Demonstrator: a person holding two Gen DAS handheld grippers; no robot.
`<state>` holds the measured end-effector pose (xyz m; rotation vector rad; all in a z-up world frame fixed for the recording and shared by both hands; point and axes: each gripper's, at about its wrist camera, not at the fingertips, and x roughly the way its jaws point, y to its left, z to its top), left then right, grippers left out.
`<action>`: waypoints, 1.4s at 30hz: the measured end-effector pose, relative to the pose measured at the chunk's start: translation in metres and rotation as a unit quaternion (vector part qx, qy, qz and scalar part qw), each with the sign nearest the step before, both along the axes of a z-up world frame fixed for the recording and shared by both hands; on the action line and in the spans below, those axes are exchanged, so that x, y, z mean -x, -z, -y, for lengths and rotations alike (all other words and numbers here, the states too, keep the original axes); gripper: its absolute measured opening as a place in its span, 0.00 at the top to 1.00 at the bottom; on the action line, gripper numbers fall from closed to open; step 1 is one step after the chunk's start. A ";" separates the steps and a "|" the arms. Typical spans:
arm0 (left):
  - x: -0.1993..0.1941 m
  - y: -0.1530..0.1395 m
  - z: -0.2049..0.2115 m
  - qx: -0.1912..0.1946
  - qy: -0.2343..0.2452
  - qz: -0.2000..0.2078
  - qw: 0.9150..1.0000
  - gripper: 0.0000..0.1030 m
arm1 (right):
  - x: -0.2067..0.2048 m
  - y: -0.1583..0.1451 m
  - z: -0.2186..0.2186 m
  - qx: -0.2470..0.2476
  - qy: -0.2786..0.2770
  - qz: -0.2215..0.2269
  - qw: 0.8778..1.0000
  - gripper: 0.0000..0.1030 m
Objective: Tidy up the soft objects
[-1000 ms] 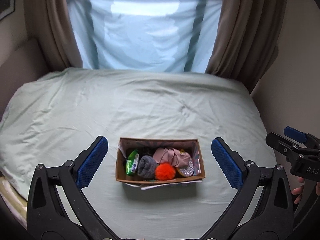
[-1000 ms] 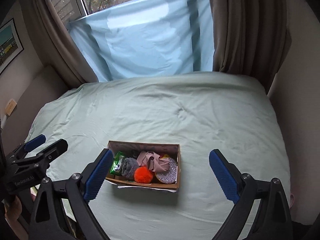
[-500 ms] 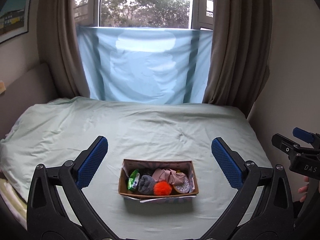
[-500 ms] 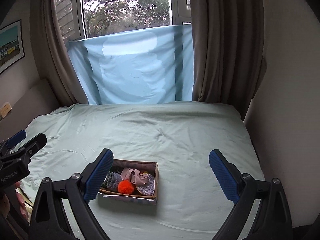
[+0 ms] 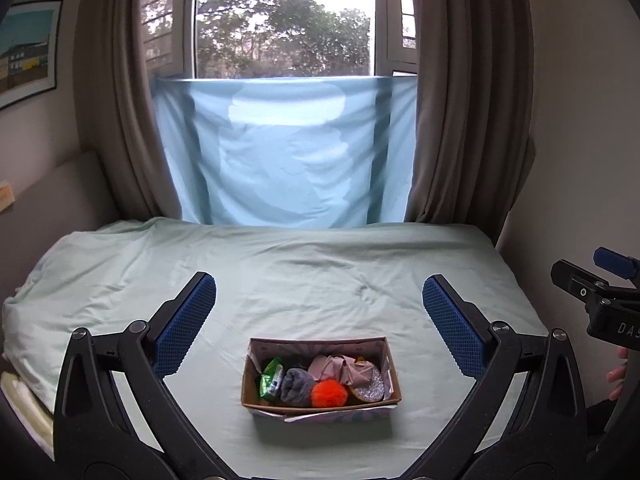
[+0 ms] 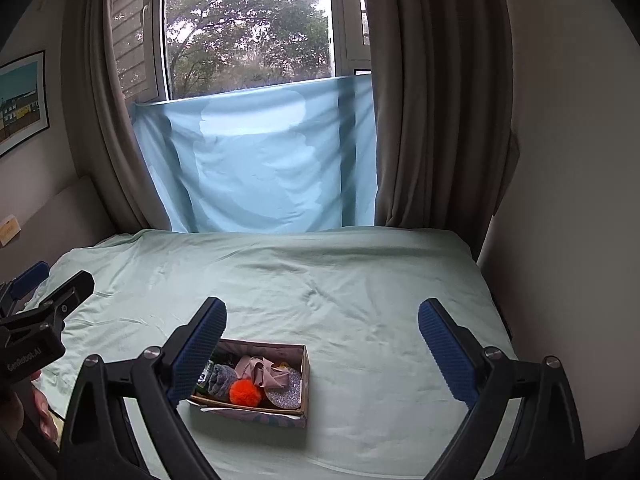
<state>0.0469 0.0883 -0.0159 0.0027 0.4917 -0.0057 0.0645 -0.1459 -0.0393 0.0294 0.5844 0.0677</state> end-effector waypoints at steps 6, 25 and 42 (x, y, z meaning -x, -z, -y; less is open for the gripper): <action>0.000 0.000 0.003 -0.002 0.005 -0.004 1.000 0.00 | 0.000 0.000 0.001 0.000 0.004 -0.002 1.000 0.07; 0.006 0.003 -0.002 0.007 -0.002 -0.011 1.000 0.00 | 0.006 -0.001 0.004 0.001 0.015 0.003 1.000 0.07; 0.013 0.006 -0.002 -0.001 0.004 -0.011 1.000 0.00 | 0.010 -0.002 0.003 0.001 0.023 0.009 1.000 0.07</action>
